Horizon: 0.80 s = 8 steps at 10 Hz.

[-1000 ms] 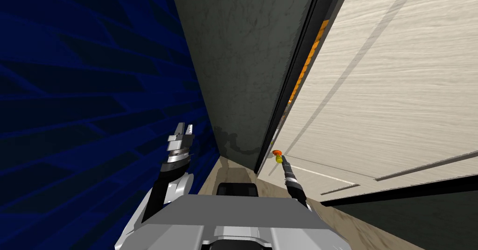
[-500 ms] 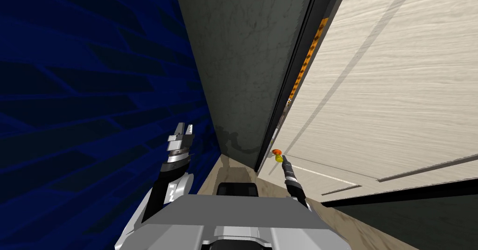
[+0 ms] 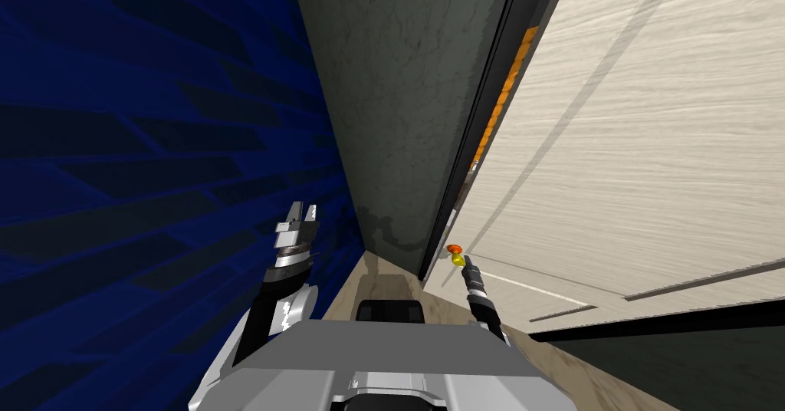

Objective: Pull the door open

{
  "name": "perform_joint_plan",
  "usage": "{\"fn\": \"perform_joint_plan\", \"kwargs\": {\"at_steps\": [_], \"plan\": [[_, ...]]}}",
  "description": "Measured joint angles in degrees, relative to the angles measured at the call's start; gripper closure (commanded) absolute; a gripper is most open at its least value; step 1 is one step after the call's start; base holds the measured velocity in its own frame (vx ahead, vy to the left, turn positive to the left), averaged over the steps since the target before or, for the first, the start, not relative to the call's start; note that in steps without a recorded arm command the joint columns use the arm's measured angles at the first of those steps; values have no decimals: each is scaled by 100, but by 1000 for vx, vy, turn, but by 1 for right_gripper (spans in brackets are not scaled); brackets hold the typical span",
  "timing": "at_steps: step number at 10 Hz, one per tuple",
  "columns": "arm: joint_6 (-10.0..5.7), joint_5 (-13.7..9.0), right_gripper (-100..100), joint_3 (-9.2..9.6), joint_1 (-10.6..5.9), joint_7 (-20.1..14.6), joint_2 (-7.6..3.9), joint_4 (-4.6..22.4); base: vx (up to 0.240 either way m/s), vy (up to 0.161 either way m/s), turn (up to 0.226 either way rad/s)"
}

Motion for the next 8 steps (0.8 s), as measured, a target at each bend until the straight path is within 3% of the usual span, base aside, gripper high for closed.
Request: {"fn": "perform_joint_plan", "kwargs": {"at_steps": [2, 5, 6, 8], "plan": [[100, -103, 100, 59, 82, -195, 4, -143, -51, -17, 87], [144, -401, 100, 216, 40, -626, -42, -112, -52, -9, 34], [78, -456, 100, 244, -28, -742, -68, 30, -18, 0, 11], [142, -558, 100, 299, 35, -890, -54, -71, -31, -11, 44]]}}
